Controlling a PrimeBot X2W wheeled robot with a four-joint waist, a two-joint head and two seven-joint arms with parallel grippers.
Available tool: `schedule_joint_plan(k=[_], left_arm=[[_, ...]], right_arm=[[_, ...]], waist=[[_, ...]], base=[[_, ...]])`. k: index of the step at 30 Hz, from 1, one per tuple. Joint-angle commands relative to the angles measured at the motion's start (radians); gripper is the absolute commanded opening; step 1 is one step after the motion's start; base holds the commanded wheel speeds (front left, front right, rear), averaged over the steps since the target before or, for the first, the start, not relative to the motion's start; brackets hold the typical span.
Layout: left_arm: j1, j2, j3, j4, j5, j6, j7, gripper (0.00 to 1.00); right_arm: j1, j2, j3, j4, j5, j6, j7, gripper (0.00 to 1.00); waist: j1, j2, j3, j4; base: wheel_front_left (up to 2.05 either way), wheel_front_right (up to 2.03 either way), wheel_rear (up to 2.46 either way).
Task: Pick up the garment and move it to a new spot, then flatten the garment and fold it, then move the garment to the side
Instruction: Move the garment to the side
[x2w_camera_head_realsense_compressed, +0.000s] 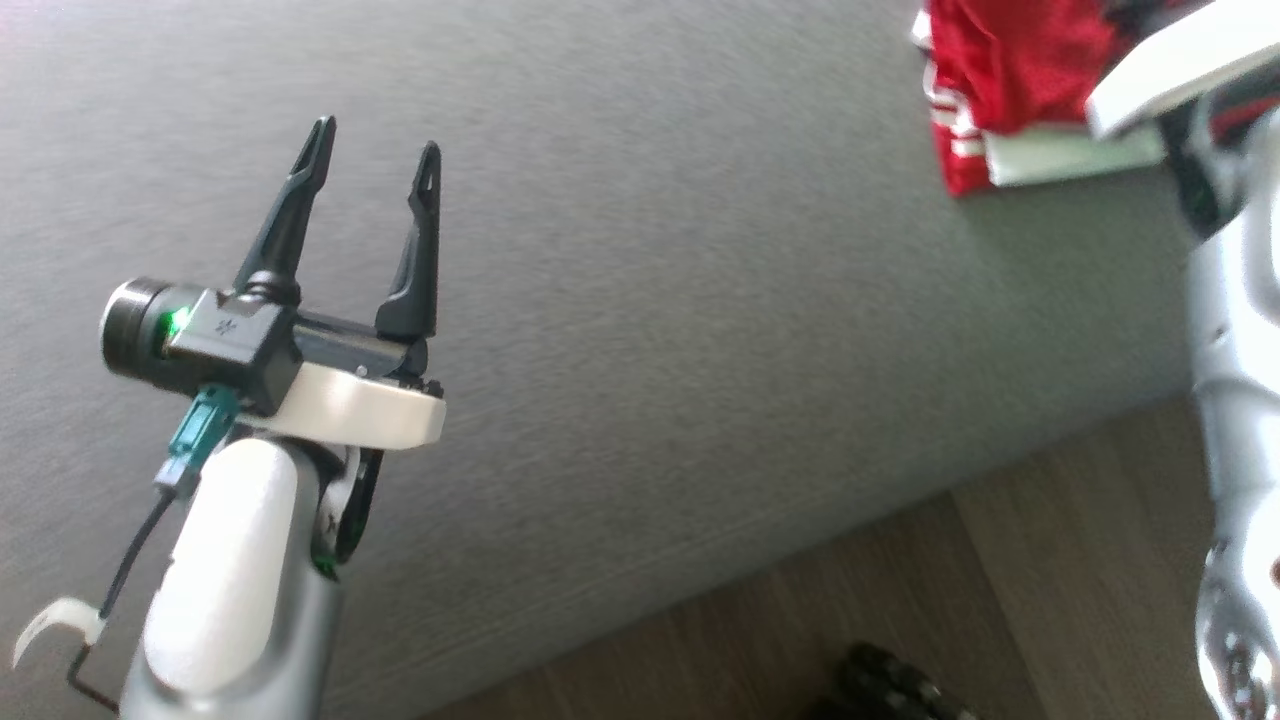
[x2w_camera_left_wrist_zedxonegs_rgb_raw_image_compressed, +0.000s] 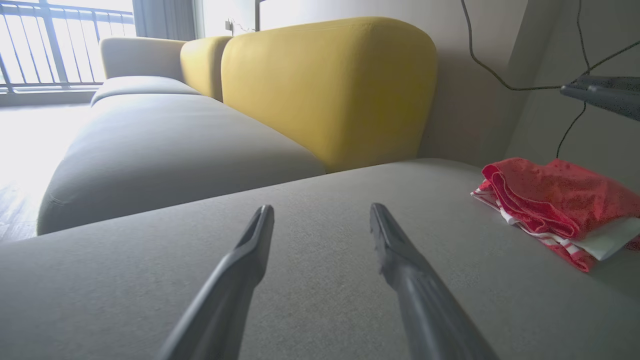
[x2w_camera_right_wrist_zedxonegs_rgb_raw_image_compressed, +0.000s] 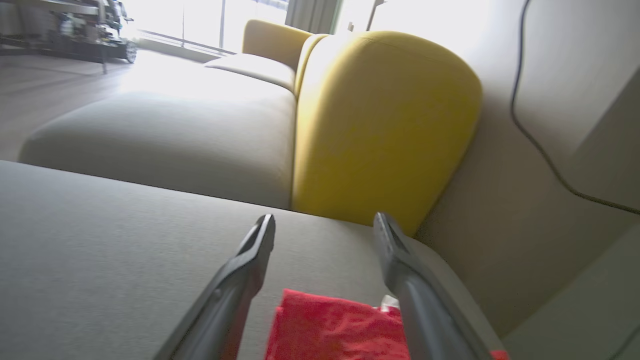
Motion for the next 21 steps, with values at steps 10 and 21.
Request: schedule_joint_plan(k=[10,21], left_arm=[[0.111,-0.043,0.103,-0.07,-0.048,0.03,-0.005,1.0],[0.234,-0.075,0.118,-0.026,-0.081,0.041,-0.005,1.0]], right_arm=[[0.239,0.026,0.075,-0.189,0.064,0.0,0.021,1.0],[0.524,0.12,-0.051,-0.308,0.042,0.0,-0.013,1.0]], waist=[[0.0,0.0,-0.191,0.229],[0.0,0.0,-0.301,0.34]], base=[[0.0,0.0,0.0],[0.0,0.0,0.0]])
